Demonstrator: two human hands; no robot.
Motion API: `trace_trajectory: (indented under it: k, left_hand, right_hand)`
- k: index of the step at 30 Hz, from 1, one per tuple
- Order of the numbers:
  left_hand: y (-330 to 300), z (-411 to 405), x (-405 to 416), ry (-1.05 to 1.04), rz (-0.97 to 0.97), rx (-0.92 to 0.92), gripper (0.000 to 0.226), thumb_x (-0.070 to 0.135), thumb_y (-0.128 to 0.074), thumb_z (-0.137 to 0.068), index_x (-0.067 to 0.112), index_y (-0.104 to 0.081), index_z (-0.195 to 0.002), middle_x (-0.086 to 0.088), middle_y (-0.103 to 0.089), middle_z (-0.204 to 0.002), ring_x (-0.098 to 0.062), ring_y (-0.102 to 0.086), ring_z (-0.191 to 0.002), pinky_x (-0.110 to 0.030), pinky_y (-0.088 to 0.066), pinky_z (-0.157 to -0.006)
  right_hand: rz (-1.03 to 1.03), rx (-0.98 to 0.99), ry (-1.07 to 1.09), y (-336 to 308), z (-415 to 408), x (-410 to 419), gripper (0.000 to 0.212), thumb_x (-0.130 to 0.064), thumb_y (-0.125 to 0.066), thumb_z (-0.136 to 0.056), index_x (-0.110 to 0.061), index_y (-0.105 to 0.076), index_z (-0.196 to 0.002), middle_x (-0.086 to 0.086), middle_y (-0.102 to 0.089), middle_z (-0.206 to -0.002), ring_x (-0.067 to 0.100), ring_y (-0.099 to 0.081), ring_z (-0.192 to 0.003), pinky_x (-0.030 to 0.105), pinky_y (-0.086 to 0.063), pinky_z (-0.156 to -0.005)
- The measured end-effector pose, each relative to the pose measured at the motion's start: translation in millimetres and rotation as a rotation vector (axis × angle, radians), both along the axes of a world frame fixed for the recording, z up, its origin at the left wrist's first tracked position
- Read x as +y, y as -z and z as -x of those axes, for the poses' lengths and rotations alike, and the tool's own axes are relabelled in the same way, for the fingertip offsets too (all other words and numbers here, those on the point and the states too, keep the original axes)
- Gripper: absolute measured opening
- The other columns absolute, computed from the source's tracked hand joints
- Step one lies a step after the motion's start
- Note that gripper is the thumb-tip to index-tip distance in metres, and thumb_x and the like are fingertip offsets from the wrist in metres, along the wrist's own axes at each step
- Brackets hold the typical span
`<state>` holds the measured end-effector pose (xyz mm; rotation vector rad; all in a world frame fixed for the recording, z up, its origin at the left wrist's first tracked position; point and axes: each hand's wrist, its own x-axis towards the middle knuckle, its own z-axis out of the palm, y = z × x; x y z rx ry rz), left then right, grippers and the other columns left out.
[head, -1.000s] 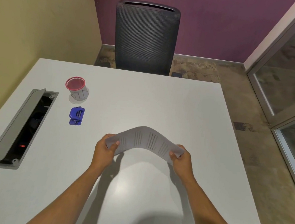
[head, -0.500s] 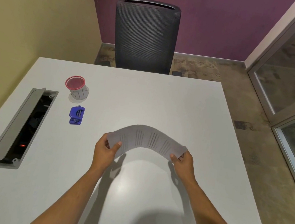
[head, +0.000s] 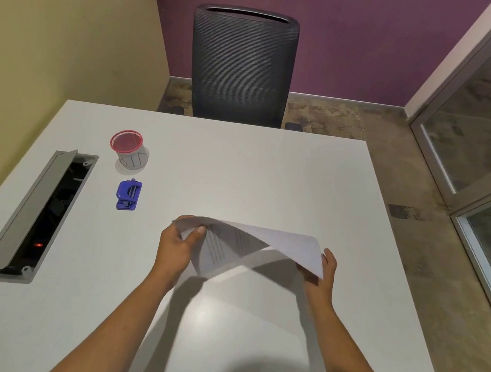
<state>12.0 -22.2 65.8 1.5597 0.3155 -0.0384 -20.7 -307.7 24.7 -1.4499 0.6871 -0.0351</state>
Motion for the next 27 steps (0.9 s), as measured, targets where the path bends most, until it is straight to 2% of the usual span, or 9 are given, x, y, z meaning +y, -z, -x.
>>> trace_trajectory:
  k: [3,7,11,13,15,17,22,25,27]
  left_hand:
    - [-6.8,2.0,-3.9,-0.008,0.121,0.045,0.014,0.019,-0.064,-0.091,0.015,-0.072,-0.102,-0.012,-0.075,-0.099,-0.026,-0.071,-0.09,-0.044,-0.055,-0.079]
    - [-12.0,9.9,-17.3,-0.002,0.267,0.078,0.019,0.017,-0.059,-0.094,0.027,-0.07,-0.106,-0.003,-0.076,-0.099,-0.015,-0.071,-0.083,-0.026,-0.055,-0.062]
    - [-7.2,19.6,-24.3,-0.012,0.331,0.152,0.021,0.018,-0.059,-0.094,0.032,-0.071,-0.104,-0.002,-0.076,-0.103,-0.018,-0.072,-0.088,-0.029,-0.055,-0.063]
    - [-3.3,23.3,-24.4,-0.006,0.347,0.172,0.021,0.02,-0.06,-0.093,0.034,-0.071,-0.104,-0.002,-0.075,-0.105,-0.018,-0.072,-0.091,-0.029,-0.055,-0.064]
    - [1.0,25.3,-23.7,-0.008,0.366,0.195,0.021,0.021,-0.062,-0.092,0.034,-0.07,-0.105,-0.002,-0.075,-0.107,-0.019,-0.072,-0.093,-0.031,-0.056,-0.066]
    - [5.1,26.1,-21.7,-0.016,0.368,0.211,0.022,0.021,-0.065,-0.089,0.032,-0.069,-0.107,0.0,-0.075,-0.107,-0.019,-0.071,-0.094,-0.033,-0.055,-0.07]
    - [6.5,24.1,1.2,-0.097,0.34,0.191,0.018,0.011,-0.071,-0.084,0.023,-0.065,-0.096,-0.004,-0.072,-0.098,-0.018,-0.067,-0.083,-0.03,-0.053,-0.067]
    - [-0.5,14.4,15.7,-0.02,0.198,0.132,0.025,0.006,-0.074,-0.081,0.022,-0.066,-0.098,0.0,-0.075,-0.094,-0.016,-0.067,-0.088,-0.027,-0.051,-0.073]
    - [-9.6,5.7,17.9,0.113,0.089,0.091,0.033,0.005,-0.076,-0.079,0.022,-0.065,-0.105,-0.002,-0.072,-0.1,-0.016,-0.068,-0.092,-0.03,-0.053,-0.081]
  right_hand:
    - [-0.257,0.024,0.03,4.9,4.0,-1.7,0.067,0.0,-0.064,-0.091,-0.022,-0.033,-0.146,0.007,-0.046,-0.146,0.022,-0.054,-0.122,0.039,-0.043,-0.103]
    - [-0.515,-0.04,-0.107,0.1,3.2,7.4,0.06,-0.011,-0.065,-0.086,-0.022,-0.043,-0.141,0.008,-0.054,-0.142,0.026,-0.054,-0.129,0.042,-0.043,-0.107]
    - [-0.626,-0.149,-0.13,-18.6,-8.4,10.7,0.06,-0.012,-0.058,-0.09,-0.017,-0.039,-0.146,0.012,-0.058,-0.139,0.027,-0.055,-0.128,0.045,-0.044,-0.107]
    - [-0.59,-0.098,-0.091,-24.8,-13.8,10.2,0.055,-0.004,-0.058,-0.092,-0.006,-0.039,-0.144,0.02,-0.059,-0.135,0.03,-0.058,-0.124,0.045,-0.047,-0.104]
    - [-0.512,-0.043,-0.05,-29.4,-17.0,10.8,0.049,-0.001,-0.061,-0.092,0.002,-0.043,-0.138,0.024,-0.062,-0.128,0.028,-0.065,-0.115,0.038,-0.057,-0.09]
    - [-0.424,-0.033,-0.035,-32.6,-19.8,11.6,0.041,-0.001,-0.064,-0.09,0.001,-0.05,-0.129,0.022,-0.065,-0.122,0.02,-0.071,-0.103,0.028,-0.06,-0.078]
    - [-0.178,-0.108,-0.123,-39.1,-27.7,5.4,0.042,-0.002,-0.067,-0.089,-0.003,-0.055,-0.129,0.015,-0.07,-0.117,0.026,-0.069,-0.107,0.042,-0.056,-0.092]
    - [-0.023,-0.189,-0.209,-49.1,-31.0,0.4,0.026,-0.006,-0.068,-0.089,-0.016,-0.065,-0.113,-0.004,-0.077,-0.097,0.012,-0.072,-0.091,0.022,-0.058,-0.071]
    - [0.051,-0.216,-0.258,-57.3,-33.5,1.1,0.022,-0.011,-0.069,-0.089,-0.021,-0.067,-0.108,-0.008,-0.077,-0.096,0.009,-0.073,-0.087,0.017,-0.055,-0.064]
